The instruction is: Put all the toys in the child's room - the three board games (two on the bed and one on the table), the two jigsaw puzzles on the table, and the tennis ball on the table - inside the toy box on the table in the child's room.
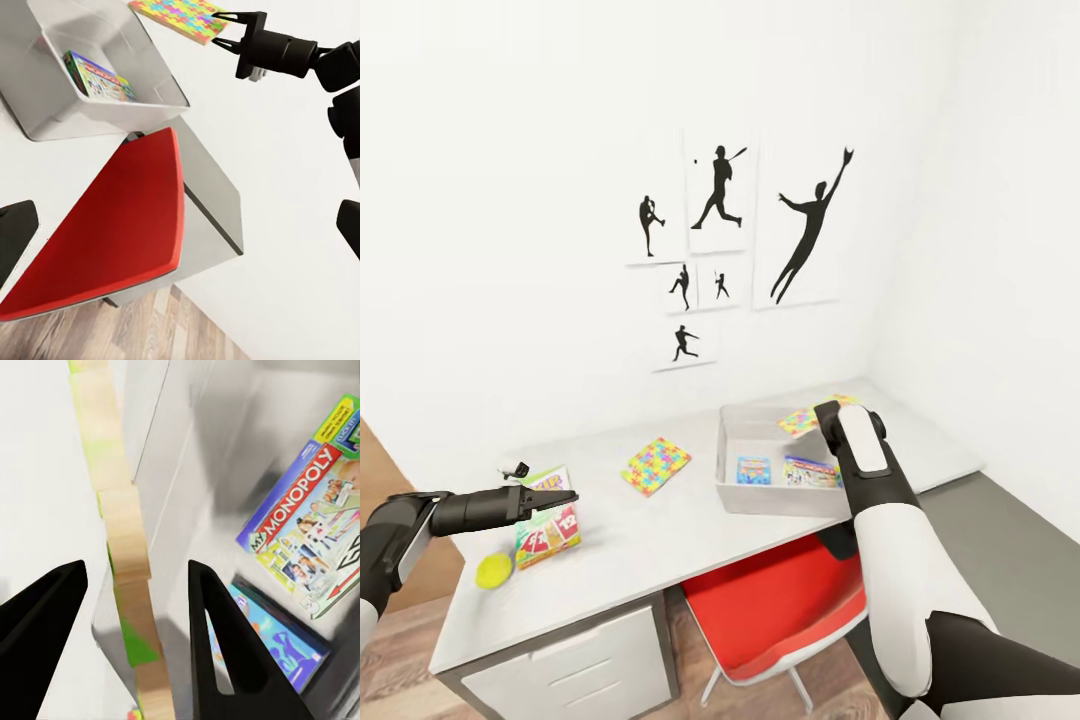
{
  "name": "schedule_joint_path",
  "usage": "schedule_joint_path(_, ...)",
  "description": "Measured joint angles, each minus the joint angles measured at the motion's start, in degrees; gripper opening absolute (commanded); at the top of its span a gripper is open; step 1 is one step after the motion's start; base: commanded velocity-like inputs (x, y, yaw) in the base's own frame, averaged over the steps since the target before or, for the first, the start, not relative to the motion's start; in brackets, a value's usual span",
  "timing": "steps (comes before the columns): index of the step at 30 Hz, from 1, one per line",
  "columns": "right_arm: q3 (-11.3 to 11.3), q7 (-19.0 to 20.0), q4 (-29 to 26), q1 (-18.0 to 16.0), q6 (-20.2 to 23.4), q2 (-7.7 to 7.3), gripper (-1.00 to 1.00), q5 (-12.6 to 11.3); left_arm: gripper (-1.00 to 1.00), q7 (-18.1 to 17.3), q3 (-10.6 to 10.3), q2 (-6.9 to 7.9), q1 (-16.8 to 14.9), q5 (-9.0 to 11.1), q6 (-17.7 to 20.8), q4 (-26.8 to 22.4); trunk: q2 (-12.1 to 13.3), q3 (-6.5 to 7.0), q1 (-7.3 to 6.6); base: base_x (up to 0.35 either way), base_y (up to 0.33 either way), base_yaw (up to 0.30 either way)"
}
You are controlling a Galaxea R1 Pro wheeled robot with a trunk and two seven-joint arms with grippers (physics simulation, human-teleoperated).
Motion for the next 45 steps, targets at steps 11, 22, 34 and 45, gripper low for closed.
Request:
schedule_joint_path(11, -0.2, -0.1, 0.5, 0.3, -0.1, 0.00, -1.00, -1.1, 1.00, 0.0, 0.0, 0.00, 0.0, 0.0, 0.0, 0.0, 0.0, 0.00, 0.01, 0.011, 0.005, 0.000)
schedule_joint_path(22, -0.5, -0.8, 7.7, 0.2, -0.3, 0.00, -1.00, -7.8, 1.00, 0.0, 0.1, 0.02, 0.0, 0.0, 0.0, 0.0, 0.0, 0.00, 0.01, 0.000, 0.000, 0.000)
schedule_joint_path(34, -1.6, -0.8, 9.3, 0.2, -0.4, -0.01, -1.00, -8.2, 1.00, 0.0, 0.2, 0.02, 0.0, 0.0, 0.0, 0.0, 0.0, 0.00, 0.00, 0.019, 0.003, 0.000)
schedule_joint_path(45, -2.3, -0.7, 9.3, 0.2, -0.9, -0.01, -1.00, -8.1, 1.00, 0.0, 0.2, 0.00, 0.0, 0.0, 0.0, 0.0, 0.0, 0.00, 0.01, 0.083, 0.018, 0.000)
